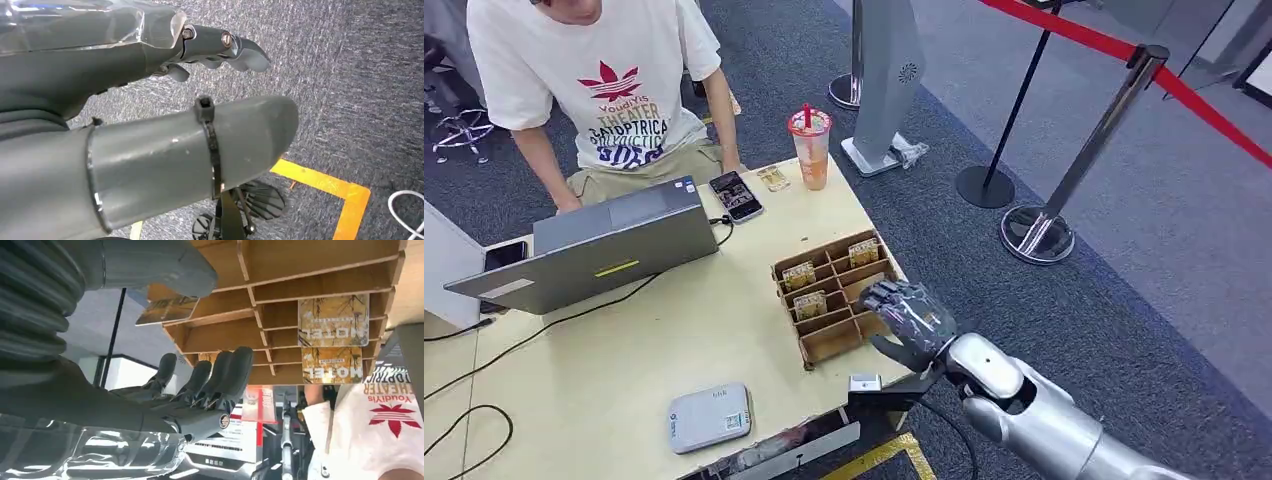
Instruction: Pass the card to the sensor for recognition and then transmit it.
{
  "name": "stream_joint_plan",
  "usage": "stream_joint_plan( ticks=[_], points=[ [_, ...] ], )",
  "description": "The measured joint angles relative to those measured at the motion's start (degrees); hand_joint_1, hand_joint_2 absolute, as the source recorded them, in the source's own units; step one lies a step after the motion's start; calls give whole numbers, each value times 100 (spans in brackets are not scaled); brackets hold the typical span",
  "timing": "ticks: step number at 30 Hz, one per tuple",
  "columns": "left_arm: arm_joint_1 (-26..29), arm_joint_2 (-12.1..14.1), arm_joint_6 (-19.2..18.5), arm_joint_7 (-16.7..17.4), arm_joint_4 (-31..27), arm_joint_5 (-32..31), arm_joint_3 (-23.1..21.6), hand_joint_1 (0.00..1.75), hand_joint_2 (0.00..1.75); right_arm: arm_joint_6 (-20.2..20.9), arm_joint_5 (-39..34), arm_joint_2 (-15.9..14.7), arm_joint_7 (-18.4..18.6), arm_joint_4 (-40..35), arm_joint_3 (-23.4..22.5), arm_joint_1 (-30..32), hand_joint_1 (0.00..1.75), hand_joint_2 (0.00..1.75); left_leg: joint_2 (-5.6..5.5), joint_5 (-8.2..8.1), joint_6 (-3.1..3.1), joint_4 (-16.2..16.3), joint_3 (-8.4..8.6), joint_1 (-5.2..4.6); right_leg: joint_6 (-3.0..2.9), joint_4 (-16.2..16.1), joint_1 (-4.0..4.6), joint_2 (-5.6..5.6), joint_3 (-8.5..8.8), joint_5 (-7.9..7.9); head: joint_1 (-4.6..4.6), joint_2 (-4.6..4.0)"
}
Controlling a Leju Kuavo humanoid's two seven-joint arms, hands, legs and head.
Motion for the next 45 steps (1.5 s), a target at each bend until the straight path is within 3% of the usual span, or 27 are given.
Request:
stream_joint_plan(
  ticks=[34, 45],
  points=[
    [2, 15, 24, 2, -2, 83, 94, 0, 0, 109, 24, 216, 87, 216, -175, 1, 79, 175, 0, 0, 0, 0, -2, 0, 0, 0, 0, 1, 0, 0, 0, 0],
    [18, 17, 28, 2, -2, 85, 98, 0, 0, 157, -118, 245, -74, 424, -230, -132, 80, 175, 0, 0, 0, 0, -1, 0, 0, 0, 0, 0, 0, 0, 0, 0]
  ],
)
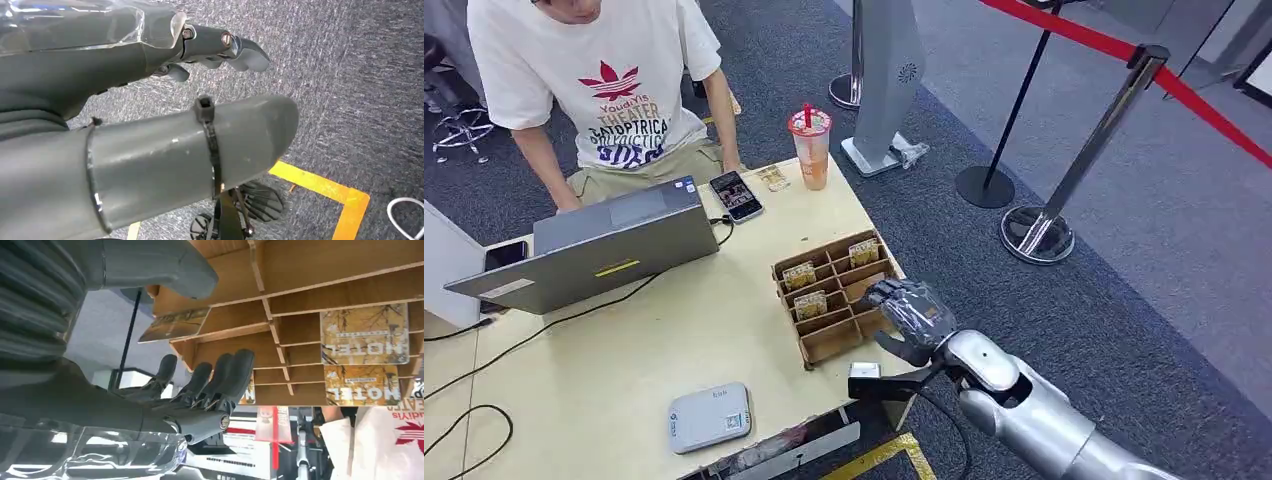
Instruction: Pass the card to the sensor for recognition and then transmit it.
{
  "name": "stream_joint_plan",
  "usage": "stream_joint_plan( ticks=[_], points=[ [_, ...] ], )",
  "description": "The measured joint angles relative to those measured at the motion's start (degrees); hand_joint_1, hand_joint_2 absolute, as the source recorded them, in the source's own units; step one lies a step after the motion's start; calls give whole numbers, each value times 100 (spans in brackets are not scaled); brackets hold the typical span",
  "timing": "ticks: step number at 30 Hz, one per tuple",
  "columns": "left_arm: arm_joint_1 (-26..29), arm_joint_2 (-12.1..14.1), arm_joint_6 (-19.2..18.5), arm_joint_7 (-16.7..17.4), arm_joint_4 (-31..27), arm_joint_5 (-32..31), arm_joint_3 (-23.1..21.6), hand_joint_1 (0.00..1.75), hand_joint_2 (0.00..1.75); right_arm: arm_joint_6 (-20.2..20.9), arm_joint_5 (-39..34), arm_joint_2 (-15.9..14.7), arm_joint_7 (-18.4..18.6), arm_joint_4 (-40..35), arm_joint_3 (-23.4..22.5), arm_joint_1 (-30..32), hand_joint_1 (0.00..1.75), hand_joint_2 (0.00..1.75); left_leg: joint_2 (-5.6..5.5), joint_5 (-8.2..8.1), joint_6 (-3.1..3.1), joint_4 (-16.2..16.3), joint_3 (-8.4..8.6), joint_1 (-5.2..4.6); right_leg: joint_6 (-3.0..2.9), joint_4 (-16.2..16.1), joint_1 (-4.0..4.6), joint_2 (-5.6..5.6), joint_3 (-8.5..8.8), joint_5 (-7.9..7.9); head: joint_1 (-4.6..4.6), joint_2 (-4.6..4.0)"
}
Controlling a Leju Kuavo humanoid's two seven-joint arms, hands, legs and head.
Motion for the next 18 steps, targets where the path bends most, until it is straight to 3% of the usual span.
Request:
stream_joint_plan(
  ticks=[15, 18],
  points=[
    [31, 44, -9, -9, 0, -90, 0, 0, 0, -138, -208, -116, -11, 111, -227, 170, 80, 175, 1, 0, 0, 0, 0, 0, 0, 0, 0, 1, -2, 0, -2, 0],
    [34, 50, -9, -9, 0, -92, 0, 0, 0, -157, -208, -133, -7, 116, -271, 201, 87, 175, 2, 0, 0, 0, 0, 0, 0, 0, 0, 2, -2, 0, 0, 0]
  ],
)
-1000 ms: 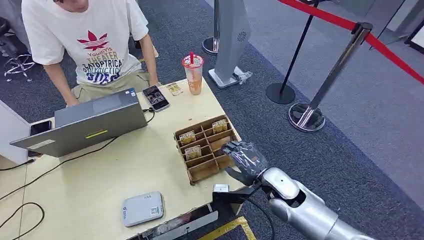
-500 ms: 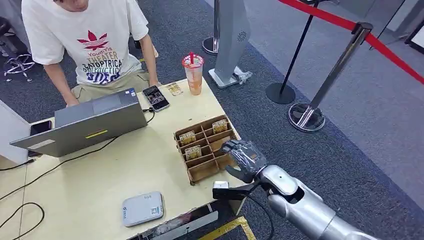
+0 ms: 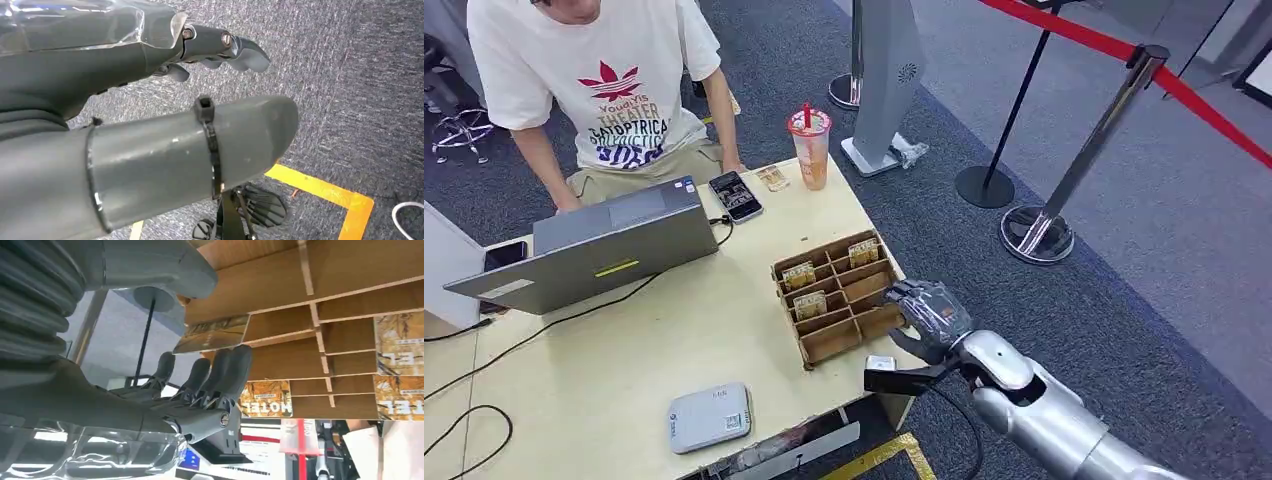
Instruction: Pass the card to the sensor for recognition and then transmit it.
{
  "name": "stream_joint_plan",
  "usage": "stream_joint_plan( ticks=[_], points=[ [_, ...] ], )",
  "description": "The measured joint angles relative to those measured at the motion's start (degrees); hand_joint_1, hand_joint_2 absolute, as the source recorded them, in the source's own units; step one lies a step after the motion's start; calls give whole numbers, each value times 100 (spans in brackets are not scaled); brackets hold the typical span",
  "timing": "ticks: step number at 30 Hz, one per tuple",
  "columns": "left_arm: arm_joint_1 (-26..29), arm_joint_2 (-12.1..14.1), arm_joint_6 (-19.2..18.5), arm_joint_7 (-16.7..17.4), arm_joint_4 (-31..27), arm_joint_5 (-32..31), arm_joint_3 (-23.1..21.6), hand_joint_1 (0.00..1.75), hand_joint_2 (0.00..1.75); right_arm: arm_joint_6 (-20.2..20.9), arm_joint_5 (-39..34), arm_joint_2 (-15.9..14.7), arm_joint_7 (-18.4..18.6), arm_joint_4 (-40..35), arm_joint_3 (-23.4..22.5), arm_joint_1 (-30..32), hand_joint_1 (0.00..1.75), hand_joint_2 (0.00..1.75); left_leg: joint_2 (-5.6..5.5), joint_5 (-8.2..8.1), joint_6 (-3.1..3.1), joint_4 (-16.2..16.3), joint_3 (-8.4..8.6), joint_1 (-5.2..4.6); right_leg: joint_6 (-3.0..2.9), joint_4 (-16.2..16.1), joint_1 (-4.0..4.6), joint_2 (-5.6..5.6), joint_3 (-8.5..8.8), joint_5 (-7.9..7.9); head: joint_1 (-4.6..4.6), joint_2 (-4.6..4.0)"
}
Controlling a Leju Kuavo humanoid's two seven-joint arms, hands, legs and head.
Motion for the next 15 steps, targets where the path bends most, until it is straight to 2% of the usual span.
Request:
stream_joint_plan(
  ticks=[1, 3, 4, 15],
  points=[
    [0, 2, 0, 0, 0, 0, 0, 0, 0, 0, 0, -11, 4, 0, -2, 5, 101, 175, 0, 0, 0, 0, 0, 0, 0, 0, 0, 0, 0, 0, 0, 0],
    [2, 7, 0, 0, 0, 0, 0, 0, 0, 0, 0, -24, 4, 7, -4, 6, 106, 175, 0, 0, 0, 0, 0, 0, 0, 0, 0, -1, 0, 0, 0, 0],
    [2, 11, 0, 0, 0, 4, 0, 0, 0, 0, 0, -26, 4, 11, -4, 5, 133, 175, 0, 0, 0, 0, 0, 0, 0, 0, 0, -1, 0, 0, -2, 0],
    [6, 39, 13, 33, 0, 42, 0, 0, 0, -61, -81, -42, -65, 122, -2, -122, 147, 175, 0, 0, 0, 0, 0, 0, 0, 0, 0, -1, 1, 0, 0, 0]
  ],
)
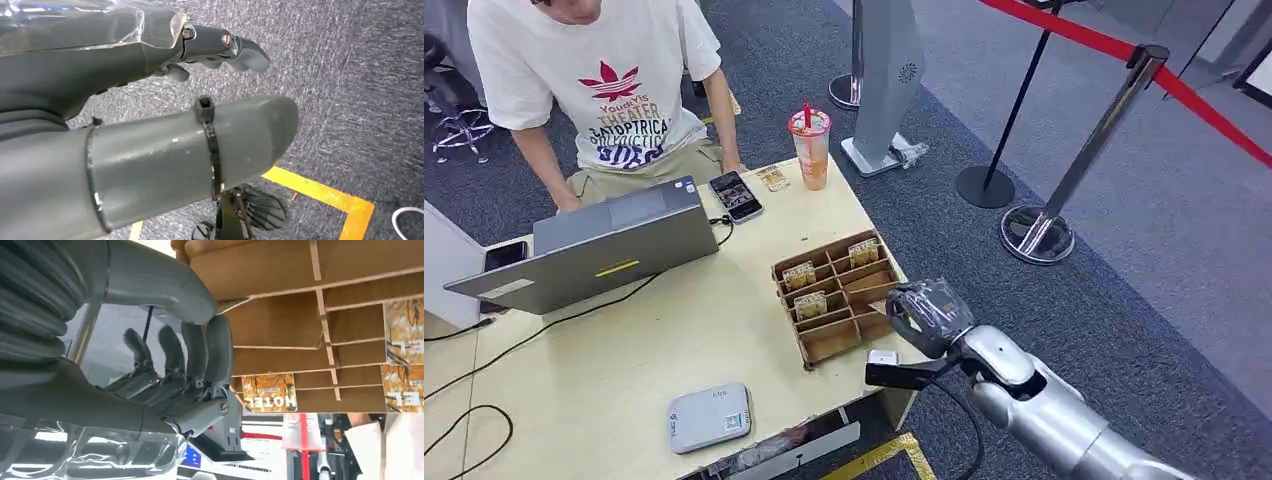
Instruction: Pass the card to the sensor for recognition and then transmit it.
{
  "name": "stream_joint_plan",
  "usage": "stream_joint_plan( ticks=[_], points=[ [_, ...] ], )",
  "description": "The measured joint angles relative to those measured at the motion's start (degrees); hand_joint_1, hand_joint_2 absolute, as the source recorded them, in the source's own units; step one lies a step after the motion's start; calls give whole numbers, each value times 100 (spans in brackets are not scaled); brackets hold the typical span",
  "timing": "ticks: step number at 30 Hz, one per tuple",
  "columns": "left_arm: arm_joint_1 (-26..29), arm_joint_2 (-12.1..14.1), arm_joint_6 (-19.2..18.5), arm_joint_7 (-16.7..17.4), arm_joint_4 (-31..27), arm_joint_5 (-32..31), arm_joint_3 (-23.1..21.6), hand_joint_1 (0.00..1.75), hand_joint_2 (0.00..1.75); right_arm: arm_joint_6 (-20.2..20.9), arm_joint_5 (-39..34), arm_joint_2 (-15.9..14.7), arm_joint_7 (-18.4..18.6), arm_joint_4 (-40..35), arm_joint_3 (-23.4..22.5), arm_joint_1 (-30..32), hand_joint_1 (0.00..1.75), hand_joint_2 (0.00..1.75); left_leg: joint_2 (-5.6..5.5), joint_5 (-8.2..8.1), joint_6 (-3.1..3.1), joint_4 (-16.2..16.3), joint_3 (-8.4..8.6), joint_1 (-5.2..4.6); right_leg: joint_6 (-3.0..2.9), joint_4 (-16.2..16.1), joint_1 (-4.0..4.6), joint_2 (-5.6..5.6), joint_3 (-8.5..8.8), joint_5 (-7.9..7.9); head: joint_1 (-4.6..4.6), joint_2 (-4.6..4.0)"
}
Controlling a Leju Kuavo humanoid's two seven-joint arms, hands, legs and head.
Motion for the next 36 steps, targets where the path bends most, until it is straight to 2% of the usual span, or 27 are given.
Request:
stream_joint_plan(
  ticks=[23, 24, 25, 26, 27, 36],
  points=[
    [22, 11, -50, -15, 2, 42, 11, 0, 0, -17, -98, -57, -57, 166, 44, -178, 145, 175, 0, 0, 0, 0, 0, 0, 0, 0, 0, 0, 0, 0, 0, 0],
    [22, 11, -55, -17, 0, 37, 11, 0, 0, -24, -98, -63, -48, 166, 44, -173, 138, 175, 0, 0, 0, 0, 0, 0, 0, 0, 0, 0, 0, 0, 0, 0],
    [22, 11, -61, -17, 2, 26, 11, 0, 0, -31, -98, -66, -44, 164, 44, -168, 120, 175, 0, 0, 0, 0, 0, 0, 0, 0, 0, 0, 0, 0, 0, 0],
    [22, 11, -66, -17, 0, 13, 11, 0, 0, -44, -96, -68, -29, 162, 44, -163, 51, 175, 0, 0, 0, 0, 0, 0, 0, 0, 0, 1, 0, 0, 0, 0],
    [22, 11, -66, -17, 2, 7, 11, 0, 0, -48, -96, -70, -22, 160, 44, -158, 14, 175, 0, 0, 0, 0, 1, 0, 0, 0, 0, 1, 0, 0, -2, 0],
    [21, 11, -83, -22, 0, -26, 9, 0, 0, -81, -96, -164, 11, 55, 6, -133, 14, 175, 0, 0, 0, 0, 1, 0, 0, 0, 0, 0, 1, 1, 2, 0]
  ],
)
